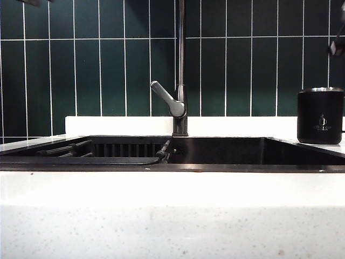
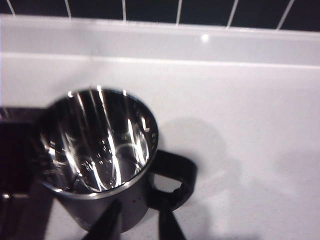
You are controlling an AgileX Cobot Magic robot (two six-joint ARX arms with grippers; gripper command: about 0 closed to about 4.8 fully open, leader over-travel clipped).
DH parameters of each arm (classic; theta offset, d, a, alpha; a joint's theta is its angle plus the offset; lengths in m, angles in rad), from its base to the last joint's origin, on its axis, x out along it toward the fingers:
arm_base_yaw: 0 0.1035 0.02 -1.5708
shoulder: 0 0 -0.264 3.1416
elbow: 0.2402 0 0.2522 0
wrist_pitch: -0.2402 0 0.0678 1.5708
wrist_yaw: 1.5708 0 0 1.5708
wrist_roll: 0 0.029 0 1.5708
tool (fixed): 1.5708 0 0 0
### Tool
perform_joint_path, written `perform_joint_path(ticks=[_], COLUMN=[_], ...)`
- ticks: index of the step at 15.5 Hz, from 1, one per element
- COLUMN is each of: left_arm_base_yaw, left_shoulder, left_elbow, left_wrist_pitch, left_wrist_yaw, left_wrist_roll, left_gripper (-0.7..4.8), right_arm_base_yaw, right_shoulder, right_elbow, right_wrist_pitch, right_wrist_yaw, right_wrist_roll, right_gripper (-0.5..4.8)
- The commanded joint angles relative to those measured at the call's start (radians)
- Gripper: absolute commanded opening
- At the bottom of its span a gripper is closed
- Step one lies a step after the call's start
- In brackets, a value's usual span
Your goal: Pick up the mug next to the sink, go to the faucet to get some water, pour the water into the sink, and finally put the mug back to its place.
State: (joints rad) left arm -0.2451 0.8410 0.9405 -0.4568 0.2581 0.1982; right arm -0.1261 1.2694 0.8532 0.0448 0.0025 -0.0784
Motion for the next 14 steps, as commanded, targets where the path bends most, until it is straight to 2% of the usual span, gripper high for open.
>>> perform_joint_path(ticks=[1, 4, 6, 12, 14], left_arm_base_yaw=[0.001, 0.001, 0.001, 0.001, 0.001], left_shoulder=[-0.071, -0.163, -0.241, -0.494, -0.511], left_elbow=[-0.025, -0.060, -0.099, -0.243, -0.260], left_wrist_pitch=[-0.071, -0.150, -0.156, -0.155, -0.122], left_wrist_yaw=[-0.115, -0.150, -0.150, -0.170, -0.204], left_wrist_roll=[0.007, 0.000, -0.025, -0.087, -0.087], left_gripper=[1.27, 1.11, 0.61, 0.51, 0.38], right_arm_base_yaw=[0.001, 0.010, 0.014, 0.046, 0.051], right_shoulder=[-0.125, -0.291, -0.398, -0.655, -0.759], right_elbow=[0.003, -0.007, -0.026, -0.075, -0.131], right_wrist_pitch=[-0.082, -0.186, -0.222, -0.313, -0.336], right_wrist_yaw=[-0.010, -0.048, -0.049, -0.047, -0.050], right_wrist_roll=[0.077, 0.089, 0.108, 0.121, 0.120], right_gripper=[0.79, 0.49, 0.46, 0.38, 0.14])
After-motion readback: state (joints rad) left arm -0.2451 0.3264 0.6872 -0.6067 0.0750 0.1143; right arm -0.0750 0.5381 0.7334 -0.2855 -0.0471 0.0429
